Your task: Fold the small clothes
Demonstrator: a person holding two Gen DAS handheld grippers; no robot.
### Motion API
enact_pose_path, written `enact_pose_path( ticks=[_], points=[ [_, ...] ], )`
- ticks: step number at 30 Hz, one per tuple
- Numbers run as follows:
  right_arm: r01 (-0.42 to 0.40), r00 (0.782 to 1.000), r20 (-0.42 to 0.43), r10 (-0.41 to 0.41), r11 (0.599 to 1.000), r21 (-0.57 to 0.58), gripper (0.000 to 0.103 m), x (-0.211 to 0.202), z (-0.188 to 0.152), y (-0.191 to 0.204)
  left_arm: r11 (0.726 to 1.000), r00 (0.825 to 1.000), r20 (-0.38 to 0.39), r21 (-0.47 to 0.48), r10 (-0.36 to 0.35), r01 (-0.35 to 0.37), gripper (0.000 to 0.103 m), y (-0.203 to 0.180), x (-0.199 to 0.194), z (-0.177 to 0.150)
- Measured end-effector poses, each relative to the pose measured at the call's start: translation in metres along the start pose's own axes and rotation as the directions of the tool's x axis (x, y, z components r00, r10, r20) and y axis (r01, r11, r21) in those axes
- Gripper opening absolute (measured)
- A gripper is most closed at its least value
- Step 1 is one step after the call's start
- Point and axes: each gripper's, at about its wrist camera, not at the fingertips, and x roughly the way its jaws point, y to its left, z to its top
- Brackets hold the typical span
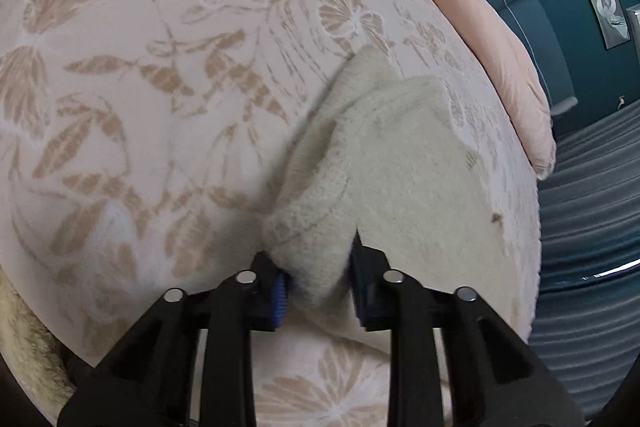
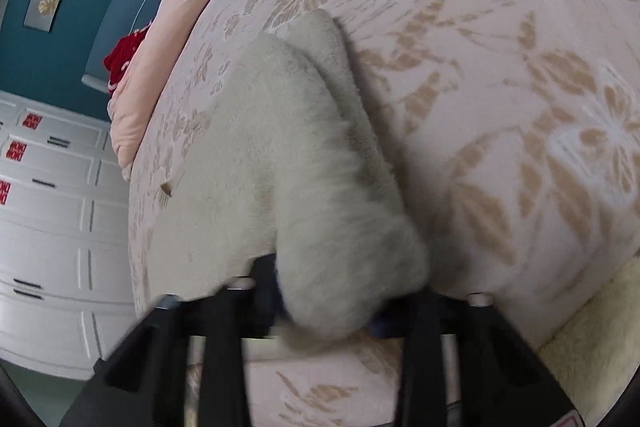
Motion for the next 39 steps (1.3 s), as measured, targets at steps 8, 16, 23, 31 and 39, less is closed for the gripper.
enact_pose_path(
  ticks=[8, 16, 23, 31, 39],
  points=[
    [0.0, 0.999, 0.052, 0.012, 0.972, -0.235, 0.015, -0.054, 0.016, 0.038, 0.988, 1.0, 0.006, 0.156, -0.007, 0.006, 0.011, -0.03, -0.068, -0.025],
    [0.13, 0.991, 0.043, -0.126, 0.987, -0.092, 0.044, -0.047, 0.001, -0.032, 0.956, 0.984, 0.024, 0.233, 0.176, -0.176, 0.02, -0.004, -0.023, -0.043],
    [0.271, 0.945, 0.264, -0.194, 0.915, -0.3, 0.032, -0.092, 0.01, 0.039, 0.85, 0.922, 0.289, 0.384, 0.259, -0.359, 0.027, -0.052, -0.074, -0.029],
    [0.378, 0.924, 0.272, -0.27, 0.759, -0.531, 0.051, -0.001, 0.057, 0.126, 0.852, 0.986, 0.11, 0.498, 0.122, -0.161, 0.033, -0.142, 0.004, -0.009],
    [0.354, 0.925, 0.095, -0.367, 0.747, -0.562, 0.005, 0.075, 0.103, 0.105, 0.838, 0.957, 0.071, 0.467, 0.282, -0.282, 0.035, -0.12, 0.092, 0.037]
  ],
)
